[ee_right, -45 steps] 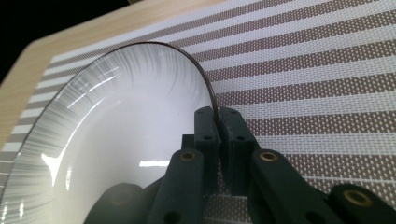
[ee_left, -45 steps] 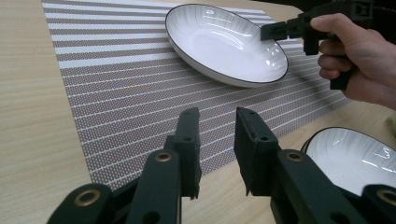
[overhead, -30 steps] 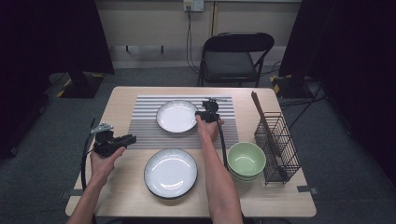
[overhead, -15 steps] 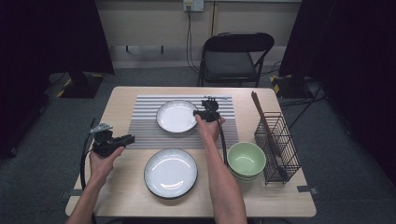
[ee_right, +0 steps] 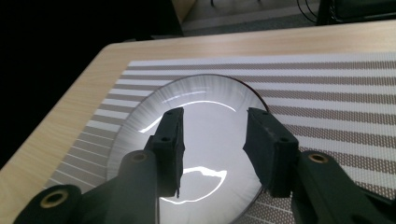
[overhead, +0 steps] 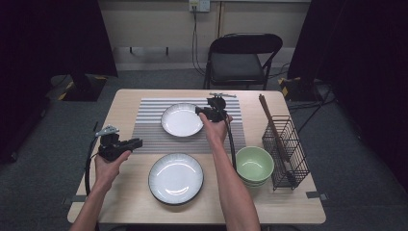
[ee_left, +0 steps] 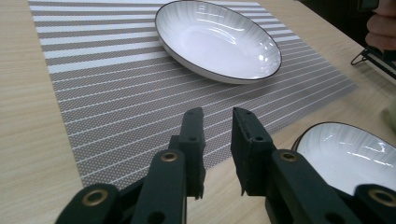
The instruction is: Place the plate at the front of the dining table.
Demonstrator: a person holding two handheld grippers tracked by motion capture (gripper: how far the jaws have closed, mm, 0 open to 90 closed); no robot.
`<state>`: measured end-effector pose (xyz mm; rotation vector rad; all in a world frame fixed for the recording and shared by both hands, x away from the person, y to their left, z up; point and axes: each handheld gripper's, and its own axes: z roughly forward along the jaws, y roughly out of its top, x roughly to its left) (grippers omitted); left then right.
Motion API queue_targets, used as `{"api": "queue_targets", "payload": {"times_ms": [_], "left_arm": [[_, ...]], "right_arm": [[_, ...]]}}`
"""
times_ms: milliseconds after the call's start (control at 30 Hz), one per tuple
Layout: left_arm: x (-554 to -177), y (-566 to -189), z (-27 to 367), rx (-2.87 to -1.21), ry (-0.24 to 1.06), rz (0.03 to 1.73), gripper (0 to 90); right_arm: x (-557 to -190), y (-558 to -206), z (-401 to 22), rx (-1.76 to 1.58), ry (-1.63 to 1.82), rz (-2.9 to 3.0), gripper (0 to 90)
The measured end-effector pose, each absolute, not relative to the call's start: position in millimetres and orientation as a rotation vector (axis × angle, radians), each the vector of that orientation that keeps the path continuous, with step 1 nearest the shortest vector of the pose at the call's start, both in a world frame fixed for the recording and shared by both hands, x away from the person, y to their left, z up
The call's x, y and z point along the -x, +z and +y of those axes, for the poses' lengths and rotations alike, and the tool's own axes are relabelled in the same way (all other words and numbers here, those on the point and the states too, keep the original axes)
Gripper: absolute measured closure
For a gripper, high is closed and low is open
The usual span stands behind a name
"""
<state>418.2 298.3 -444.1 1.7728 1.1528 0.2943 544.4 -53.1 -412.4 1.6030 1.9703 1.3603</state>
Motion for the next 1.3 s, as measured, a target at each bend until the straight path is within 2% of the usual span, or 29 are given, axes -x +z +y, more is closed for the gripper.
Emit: {"api": "queue_targets", "payload": {"times_ms": [300,533,867,1300], "left_arm": [[-417,-443,291,-1.776,0.276,1.136,78.5],[-415,-442,284,-1.801,0.272,1.125,78.9],[-405,-434,272,-1.817,0.264,1.07,78.9],[-400,-428,241,-1.853,0.242,0.999,71.5]], "right_arm": [[-529,-381,-72,-1.523,1.4,1.965,53.8],[-514,-367,-89,-1.44,1.42,1.966,54.6],[-493,-350,-129,-1.374,1.435,1.976,50.2],[-461,-347,-170,-1.33,1.434,1.976,43.1]]}}
